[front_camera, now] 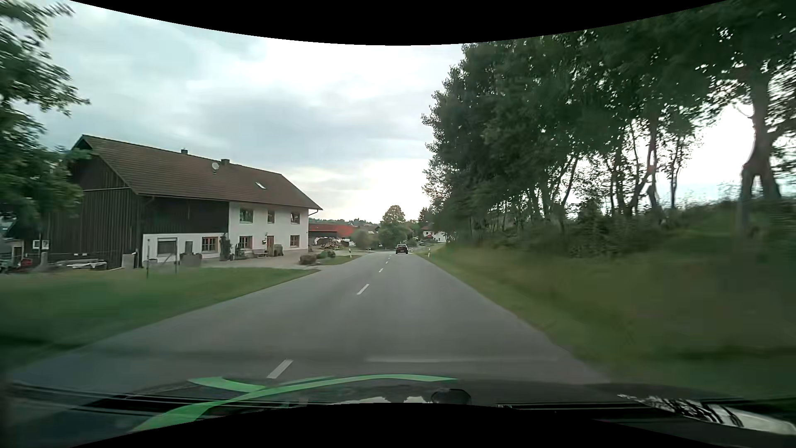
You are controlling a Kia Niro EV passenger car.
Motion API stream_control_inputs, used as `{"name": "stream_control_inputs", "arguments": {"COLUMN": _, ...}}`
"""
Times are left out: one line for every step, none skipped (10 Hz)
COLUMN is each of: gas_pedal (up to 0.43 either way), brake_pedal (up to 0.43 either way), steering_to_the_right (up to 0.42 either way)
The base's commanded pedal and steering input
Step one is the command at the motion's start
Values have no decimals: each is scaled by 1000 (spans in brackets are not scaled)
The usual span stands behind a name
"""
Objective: Follow the waypoints while adhering to traffic rules and regulations
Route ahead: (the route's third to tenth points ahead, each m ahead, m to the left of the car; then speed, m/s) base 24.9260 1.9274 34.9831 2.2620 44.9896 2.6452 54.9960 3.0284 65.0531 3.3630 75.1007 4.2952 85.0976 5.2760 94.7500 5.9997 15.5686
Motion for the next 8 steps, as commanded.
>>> {"name": "stream_control_inputs", "arguments": {"gas_pedal": 79, "brake_pedal": 0, "steering_to_the_right": -11}}
{"name": "stream_control_inputs", "arguments": {"gas_pedal": 0, "brake_pedal": 0, "steering_to_the_right": -10}}
{"name": "stream_control_inputs", "arguments": {"gas_pedal": 0, "brake_pedal": 0, "steering_to_the_right": -10}}
{"name": "stream_control_inputs", "arguments": {"gas_pedal": 0, "brake_pedal": 0, "steering_to_the_right": -10}}
{"name": "stream_control_inputs", "arguments": {"gas_pedal": 20, "brake_pedal": 0, "steering_to_the_right": -9}}
{"name": "stream_control_inputs", "arguments": {"gas_pedal": 28, "brake_pedal": 0, "steering_to_the_right": -8}}
{"name": "stream_control_inputs", "arguments": {"gas_pedal": 28, "brake_pedal": 0, "steering_to_the_right": -7}}
{"name": "stream_control_inputs", "arguments": {"gas_pedal": 39, "brake_pedal": 0, "steering_to_the_right": -7}}
